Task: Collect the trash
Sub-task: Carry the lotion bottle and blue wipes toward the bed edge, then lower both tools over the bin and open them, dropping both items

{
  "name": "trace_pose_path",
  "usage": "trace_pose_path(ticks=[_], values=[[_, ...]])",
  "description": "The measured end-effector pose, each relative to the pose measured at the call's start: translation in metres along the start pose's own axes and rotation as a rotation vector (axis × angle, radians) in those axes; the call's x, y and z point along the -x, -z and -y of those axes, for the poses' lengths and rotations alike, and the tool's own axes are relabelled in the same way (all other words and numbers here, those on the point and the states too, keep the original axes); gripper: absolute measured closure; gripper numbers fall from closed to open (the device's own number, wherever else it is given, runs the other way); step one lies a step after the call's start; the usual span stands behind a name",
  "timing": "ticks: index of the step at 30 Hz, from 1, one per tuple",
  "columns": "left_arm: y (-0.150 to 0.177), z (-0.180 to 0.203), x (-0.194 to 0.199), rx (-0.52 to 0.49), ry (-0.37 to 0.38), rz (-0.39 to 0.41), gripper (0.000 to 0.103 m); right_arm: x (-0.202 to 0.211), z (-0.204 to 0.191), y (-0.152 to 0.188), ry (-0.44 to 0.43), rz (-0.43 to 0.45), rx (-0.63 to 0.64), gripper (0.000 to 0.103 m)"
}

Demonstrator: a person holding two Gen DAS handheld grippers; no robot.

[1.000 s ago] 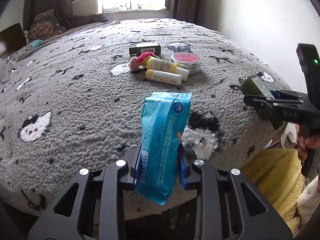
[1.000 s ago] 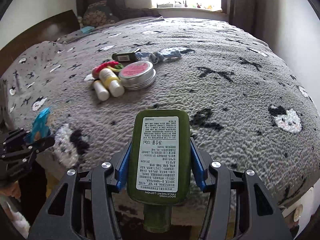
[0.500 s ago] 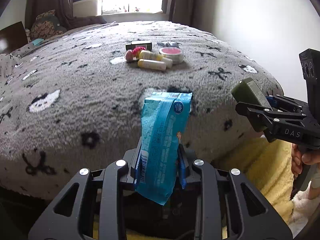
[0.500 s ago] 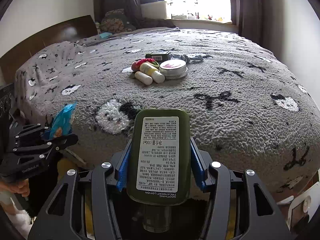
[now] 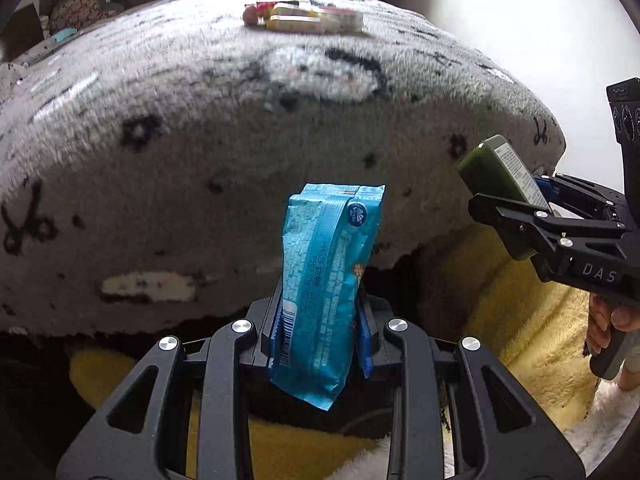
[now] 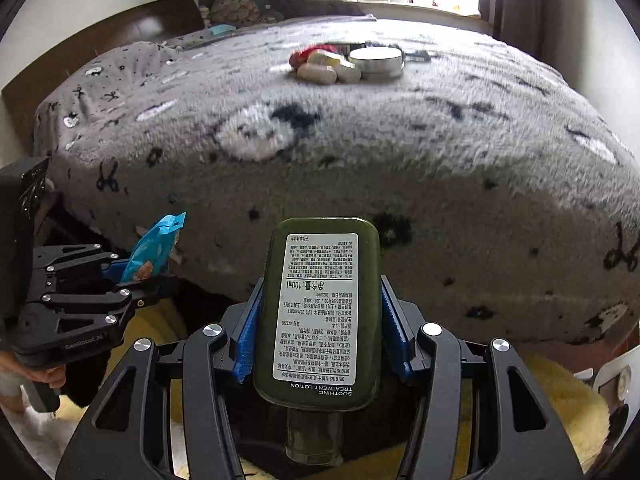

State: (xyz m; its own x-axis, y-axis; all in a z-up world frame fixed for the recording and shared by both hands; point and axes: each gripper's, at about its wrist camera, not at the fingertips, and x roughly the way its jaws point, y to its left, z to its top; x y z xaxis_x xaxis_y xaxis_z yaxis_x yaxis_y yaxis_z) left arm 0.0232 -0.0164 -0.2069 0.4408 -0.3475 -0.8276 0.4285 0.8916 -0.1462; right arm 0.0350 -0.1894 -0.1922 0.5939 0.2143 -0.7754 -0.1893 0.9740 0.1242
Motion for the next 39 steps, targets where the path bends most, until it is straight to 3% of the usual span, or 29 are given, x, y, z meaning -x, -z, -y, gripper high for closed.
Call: trace_pose_path(ticks=[21, 33, 37, 39], values=[[0.05, -0.011, -0.086, 0.076, 0.007, -0.256, 0.075, -0.069, 0.0, 0.054, -0.028, -0.23, -0.078, 0.05], [0.066, -0.006, -0.105, 0.085, 0.044, -0.322, 0.072, -0.098, -0.005, 0.067, -0.071, -0.333, -0.094, 0.049], [0.066, -0.001, -0.117, 0.085, 0.047, -0.332, 0.068, -0.104, -0.009, 0.069, -0.074, -0.353, -0.098, 0.049], [0.065, 0.002, -0.118, 0.079, 0.035, -0.335, 0.061, -0.107, -0.011, 0.069, -0.066, -0.351, -0.108, 0.049]])
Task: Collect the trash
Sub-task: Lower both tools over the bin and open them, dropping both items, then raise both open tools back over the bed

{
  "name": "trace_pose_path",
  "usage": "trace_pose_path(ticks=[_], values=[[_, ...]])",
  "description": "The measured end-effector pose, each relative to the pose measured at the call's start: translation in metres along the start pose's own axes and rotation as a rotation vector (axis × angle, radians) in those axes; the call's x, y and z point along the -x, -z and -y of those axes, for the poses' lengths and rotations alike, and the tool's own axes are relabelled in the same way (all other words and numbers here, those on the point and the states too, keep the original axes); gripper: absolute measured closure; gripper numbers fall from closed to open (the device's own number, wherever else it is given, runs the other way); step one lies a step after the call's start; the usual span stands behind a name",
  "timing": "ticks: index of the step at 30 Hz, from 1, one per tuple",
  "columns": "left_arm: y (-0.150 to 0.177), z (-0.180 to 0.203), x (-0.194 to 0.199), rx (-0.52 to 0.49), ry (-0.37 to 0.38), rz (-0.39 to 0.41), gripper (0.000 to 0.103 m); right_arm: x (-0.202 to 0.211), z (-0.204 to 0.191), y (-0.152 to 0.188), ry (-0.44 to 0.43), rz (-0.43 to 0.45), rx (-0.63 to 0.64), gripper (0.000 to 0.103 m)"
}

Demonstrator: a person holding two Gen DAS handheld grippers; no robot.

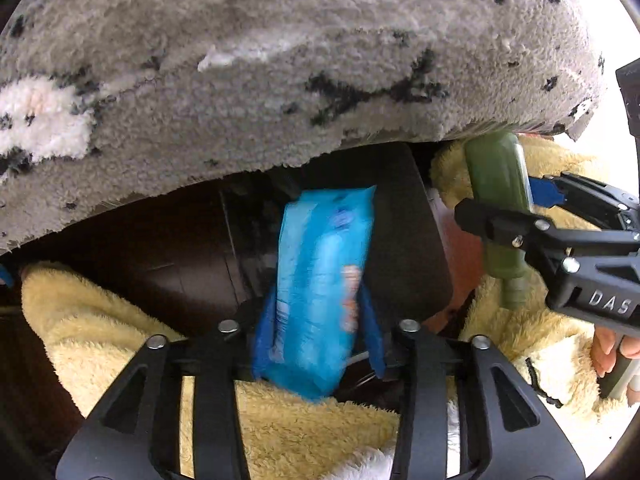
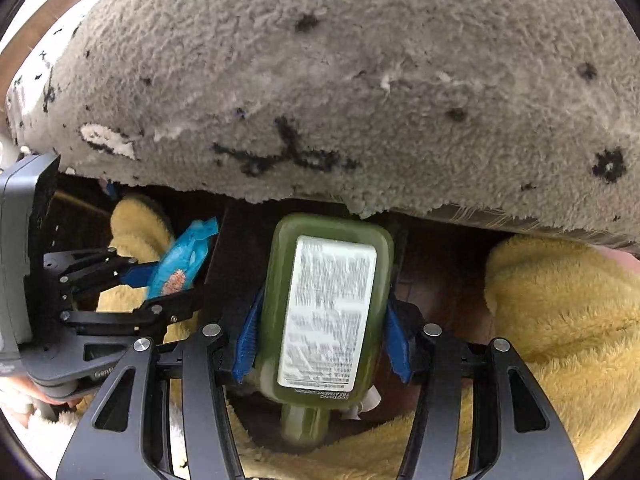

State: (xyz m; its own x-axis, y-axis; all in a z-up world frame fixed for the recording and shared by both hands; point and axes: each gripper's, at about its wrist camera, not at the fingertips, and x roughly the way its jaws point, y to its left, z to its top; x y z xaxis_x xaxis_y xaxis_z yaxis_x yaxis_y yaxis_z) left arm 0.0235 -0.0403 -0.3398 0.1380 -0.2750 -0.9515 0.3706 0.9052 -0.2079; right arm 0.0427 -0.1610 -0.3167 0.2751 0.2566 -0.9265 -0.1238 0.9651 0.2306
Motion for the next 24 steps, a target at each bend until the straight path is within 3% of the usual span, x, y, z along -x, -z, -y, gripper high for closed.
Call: trace_pose_path(ticks=[15, 24], values=[[-0.011, -0.001, 0.03, -0.034, -0.063, 0.066, 0.022, 0.028, 0.03, -0.007, 0.036, 0.05, -0.053, 0.028], [-0.026, -0.002, 0.081, -0.044, -0.067, 0.18, 0.01, 0.063, 0.046, -0.018, 0.067, 0.112, -0.096, 0.027]])
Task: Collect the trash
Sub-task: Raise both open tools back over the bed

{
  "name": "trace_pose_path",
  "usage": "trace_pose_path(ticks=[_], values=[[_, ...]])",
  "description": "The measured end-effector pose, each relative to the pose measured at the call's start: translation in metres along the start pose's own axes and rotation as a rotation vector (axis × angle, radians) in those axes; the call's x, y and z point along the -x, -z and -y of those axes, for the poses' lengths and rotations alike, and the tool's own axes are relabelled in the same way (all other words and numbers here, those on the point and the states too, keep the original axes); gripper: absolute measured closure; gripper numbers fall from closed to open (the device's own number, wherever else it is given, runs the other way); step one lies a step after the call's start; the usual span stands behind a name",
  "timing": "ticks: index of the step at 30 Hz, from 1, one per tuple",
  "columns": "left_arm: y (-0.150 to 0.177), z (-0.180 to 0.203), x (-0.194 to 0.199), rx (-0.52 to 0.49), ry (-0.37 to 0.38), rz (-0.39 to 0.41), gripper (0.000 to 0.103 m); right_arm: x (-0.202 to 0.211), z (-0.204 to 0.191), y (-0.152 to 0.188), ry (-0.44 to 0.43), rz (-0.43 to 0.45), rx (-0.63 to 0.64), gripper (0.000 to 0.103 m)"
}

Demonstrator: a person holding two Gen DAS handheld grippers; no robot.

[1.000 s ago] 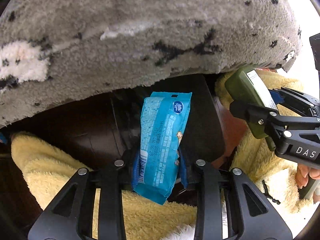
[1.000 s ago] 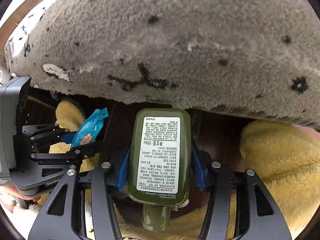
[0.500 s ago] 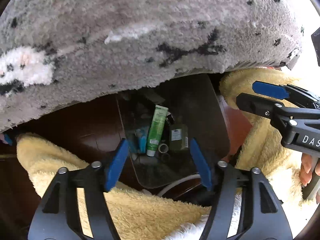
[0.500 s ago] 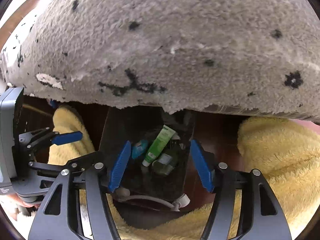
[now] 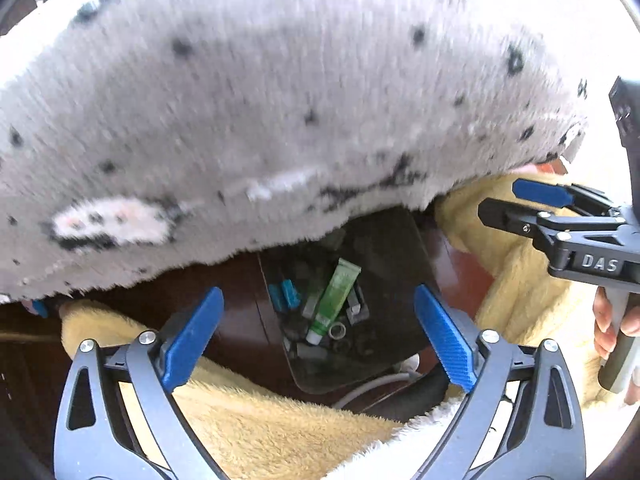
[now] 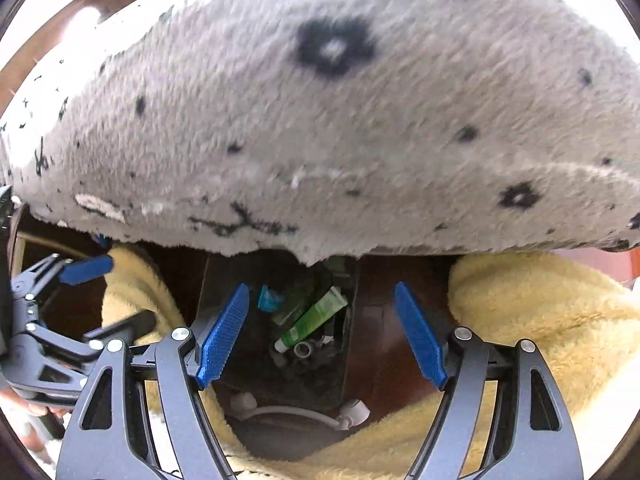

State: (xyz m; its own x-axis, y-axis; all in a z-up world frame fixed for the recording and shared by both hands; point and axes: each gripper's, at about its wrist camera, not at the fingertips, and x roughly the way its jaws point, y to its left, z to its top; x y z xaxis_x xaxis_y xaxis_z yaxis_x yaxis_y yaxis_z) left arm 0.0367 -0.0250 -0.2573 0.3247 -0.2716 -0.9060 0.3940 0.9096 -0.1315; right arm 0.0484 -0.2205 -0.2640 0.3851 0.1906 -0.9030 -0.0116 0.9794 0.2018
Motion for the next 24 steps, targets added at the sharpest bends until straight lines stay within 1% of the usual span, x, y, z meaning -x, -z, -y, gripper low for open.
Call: trace_pose_path(ticks=[3, 9, 12, 18, 19, 20, 21, 24], values=[[-0.008, -0.001, 0.019, -0.003, -0.013, 0.054, 0.008, 0.013, 0.007, -0.005, -0.003, 0.024, -0.013, 0.027], [-0.018, -0.005, 0.056, -0.024, -0.043, 0.142, 0.008, 0.038, 0.012, -0.019, 0.009, 0.087, -0.013, 0.027], [-0.026, -0.008, 0.069, -0.025, -0.063, 0.189, 0.008, 0.055, 0.007, -0.028, 0.028, 0.14, 0.001, 0.027], [-0.048, -0.021, 0.095, -0.015, -0.092, 0.268, 0.008, 0.094, 0.009, -0.057, 0.073, 0.275, 0.048, 0.026], [-0.052, -0.024, 0.098, -0.013, -0.103, 0.279, 0.008, 0.098, 0.008, -0.063, 0.085, 0.292, 0.055, 0.025], [-0.055, -0.025, 0.099, -0.011, -0.115, 0.288, 0.008, 0.101, 0.008, -0.069, 0.097, 0.305, 0.059, 0.02], [-0.059, -0.026, 0.1, -0.009, -0.127, 0.296, 0.008, 0.104, 0.008, -0.075, 0.107, 0.322, 0.063, 0.018], [-0.073, -0.034, 0.1, -0.004, -0.15, 0.311, 0.008, 0.104, 0.004, -0.091, 0.123, 0.338, 0.065, 0.018]])
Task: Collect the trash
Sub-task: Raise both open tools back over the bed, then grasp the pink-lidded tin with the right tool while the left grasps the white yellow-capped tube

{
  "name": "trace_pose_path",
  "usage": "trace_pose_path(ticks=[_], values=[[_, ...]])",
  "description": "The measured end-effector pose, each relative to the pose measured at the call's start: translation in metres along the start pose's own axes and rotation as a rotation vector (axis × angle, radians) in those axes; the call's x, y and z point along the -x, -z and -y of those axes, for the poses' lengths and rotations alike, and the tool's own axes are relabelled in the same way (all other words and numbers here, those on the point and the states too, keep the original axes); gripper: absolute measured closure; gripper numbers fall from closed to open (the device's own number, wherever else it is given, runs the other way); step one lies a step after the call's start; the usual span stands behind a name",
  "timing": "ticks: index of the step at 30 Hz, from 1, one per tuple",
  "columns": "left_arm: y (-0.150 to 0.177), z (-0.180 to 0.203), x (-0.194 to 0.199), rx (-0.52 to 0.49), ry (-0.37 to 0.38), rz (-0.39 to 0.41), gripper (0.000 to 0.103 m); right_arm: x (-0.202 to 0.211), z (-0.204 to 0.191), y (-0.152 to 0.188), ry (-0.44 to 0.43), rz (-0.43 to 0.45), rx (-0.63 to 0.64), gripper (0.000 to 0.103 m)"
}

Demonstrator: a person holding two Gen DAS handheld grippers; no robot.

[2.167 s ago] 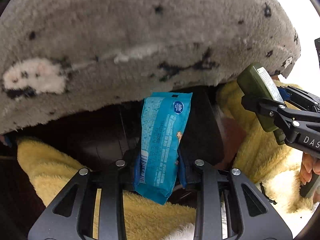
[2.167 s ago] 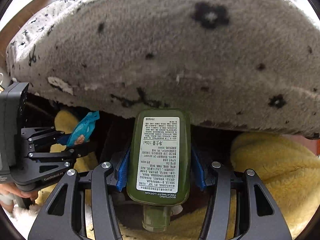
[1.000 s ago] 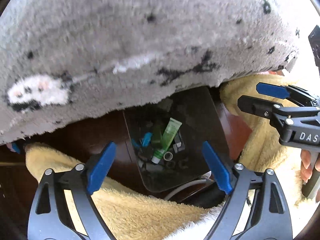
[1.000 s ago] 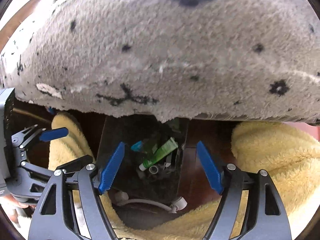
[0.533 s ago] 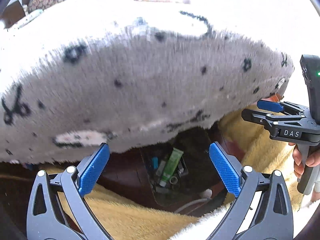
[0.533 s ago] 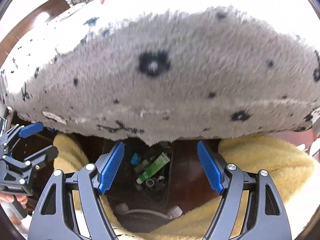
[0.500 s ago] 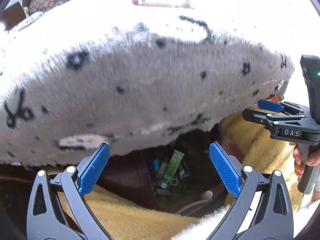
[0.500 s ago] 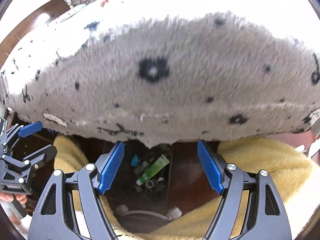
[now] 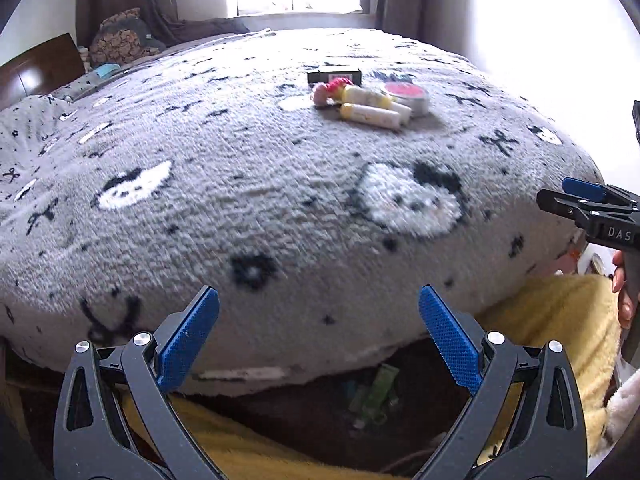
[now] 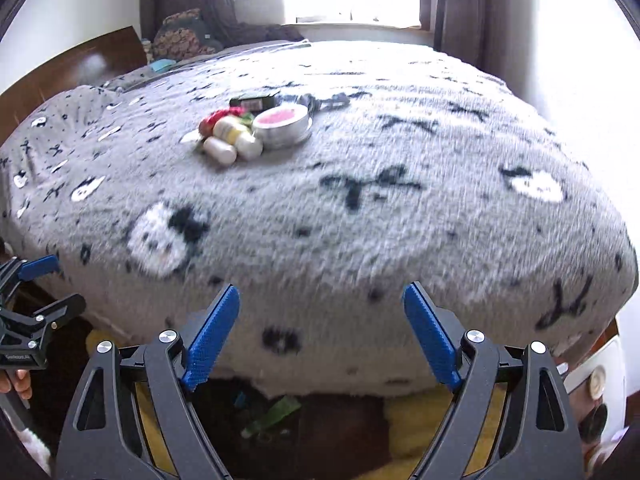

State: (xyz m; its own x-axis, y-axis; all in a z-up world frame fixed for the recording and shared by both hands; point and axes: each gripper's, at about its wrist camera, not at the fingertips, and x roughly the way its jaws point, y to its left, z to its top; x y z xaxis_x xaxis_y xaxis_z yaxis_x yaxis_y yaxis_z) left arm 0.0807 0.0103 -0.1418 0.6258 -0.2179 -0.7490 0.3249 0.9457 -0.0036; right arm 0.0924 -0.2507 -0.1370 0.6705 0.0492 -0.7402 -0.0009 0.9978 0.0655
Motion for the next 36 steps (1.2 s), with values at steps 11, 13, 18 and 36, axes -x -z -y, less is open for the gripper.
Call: trace_pose_path(ticks=[11, 13, 18, 36], values=[[-0.04, -0.006, -0.031, -0.008, -0.005, -0.005, 0.008, -0.06, -0.01, -0.054, 0.011, 0.006, 0.017, 0.018], [-0.047, -0.004, -0.035, -0.013, 0.001, -0.002, 0.008, -0.074, -0.013, -0.066, 0.025, 0.004, 0.034, 0.018], [-0.068, -0.003, -0.05, -0.017, 0.01, 0.001, 0.008, -0.114, -0.025, -0.099, 0.037, -0.026, 0.069, 0.018], [-0.101, 0.011, -0.098, -0.022, 0.053, -0.045, 0.008, -0.176, -0.05, -0.152, -0.017, -0.079, 0.1, 0.032]])
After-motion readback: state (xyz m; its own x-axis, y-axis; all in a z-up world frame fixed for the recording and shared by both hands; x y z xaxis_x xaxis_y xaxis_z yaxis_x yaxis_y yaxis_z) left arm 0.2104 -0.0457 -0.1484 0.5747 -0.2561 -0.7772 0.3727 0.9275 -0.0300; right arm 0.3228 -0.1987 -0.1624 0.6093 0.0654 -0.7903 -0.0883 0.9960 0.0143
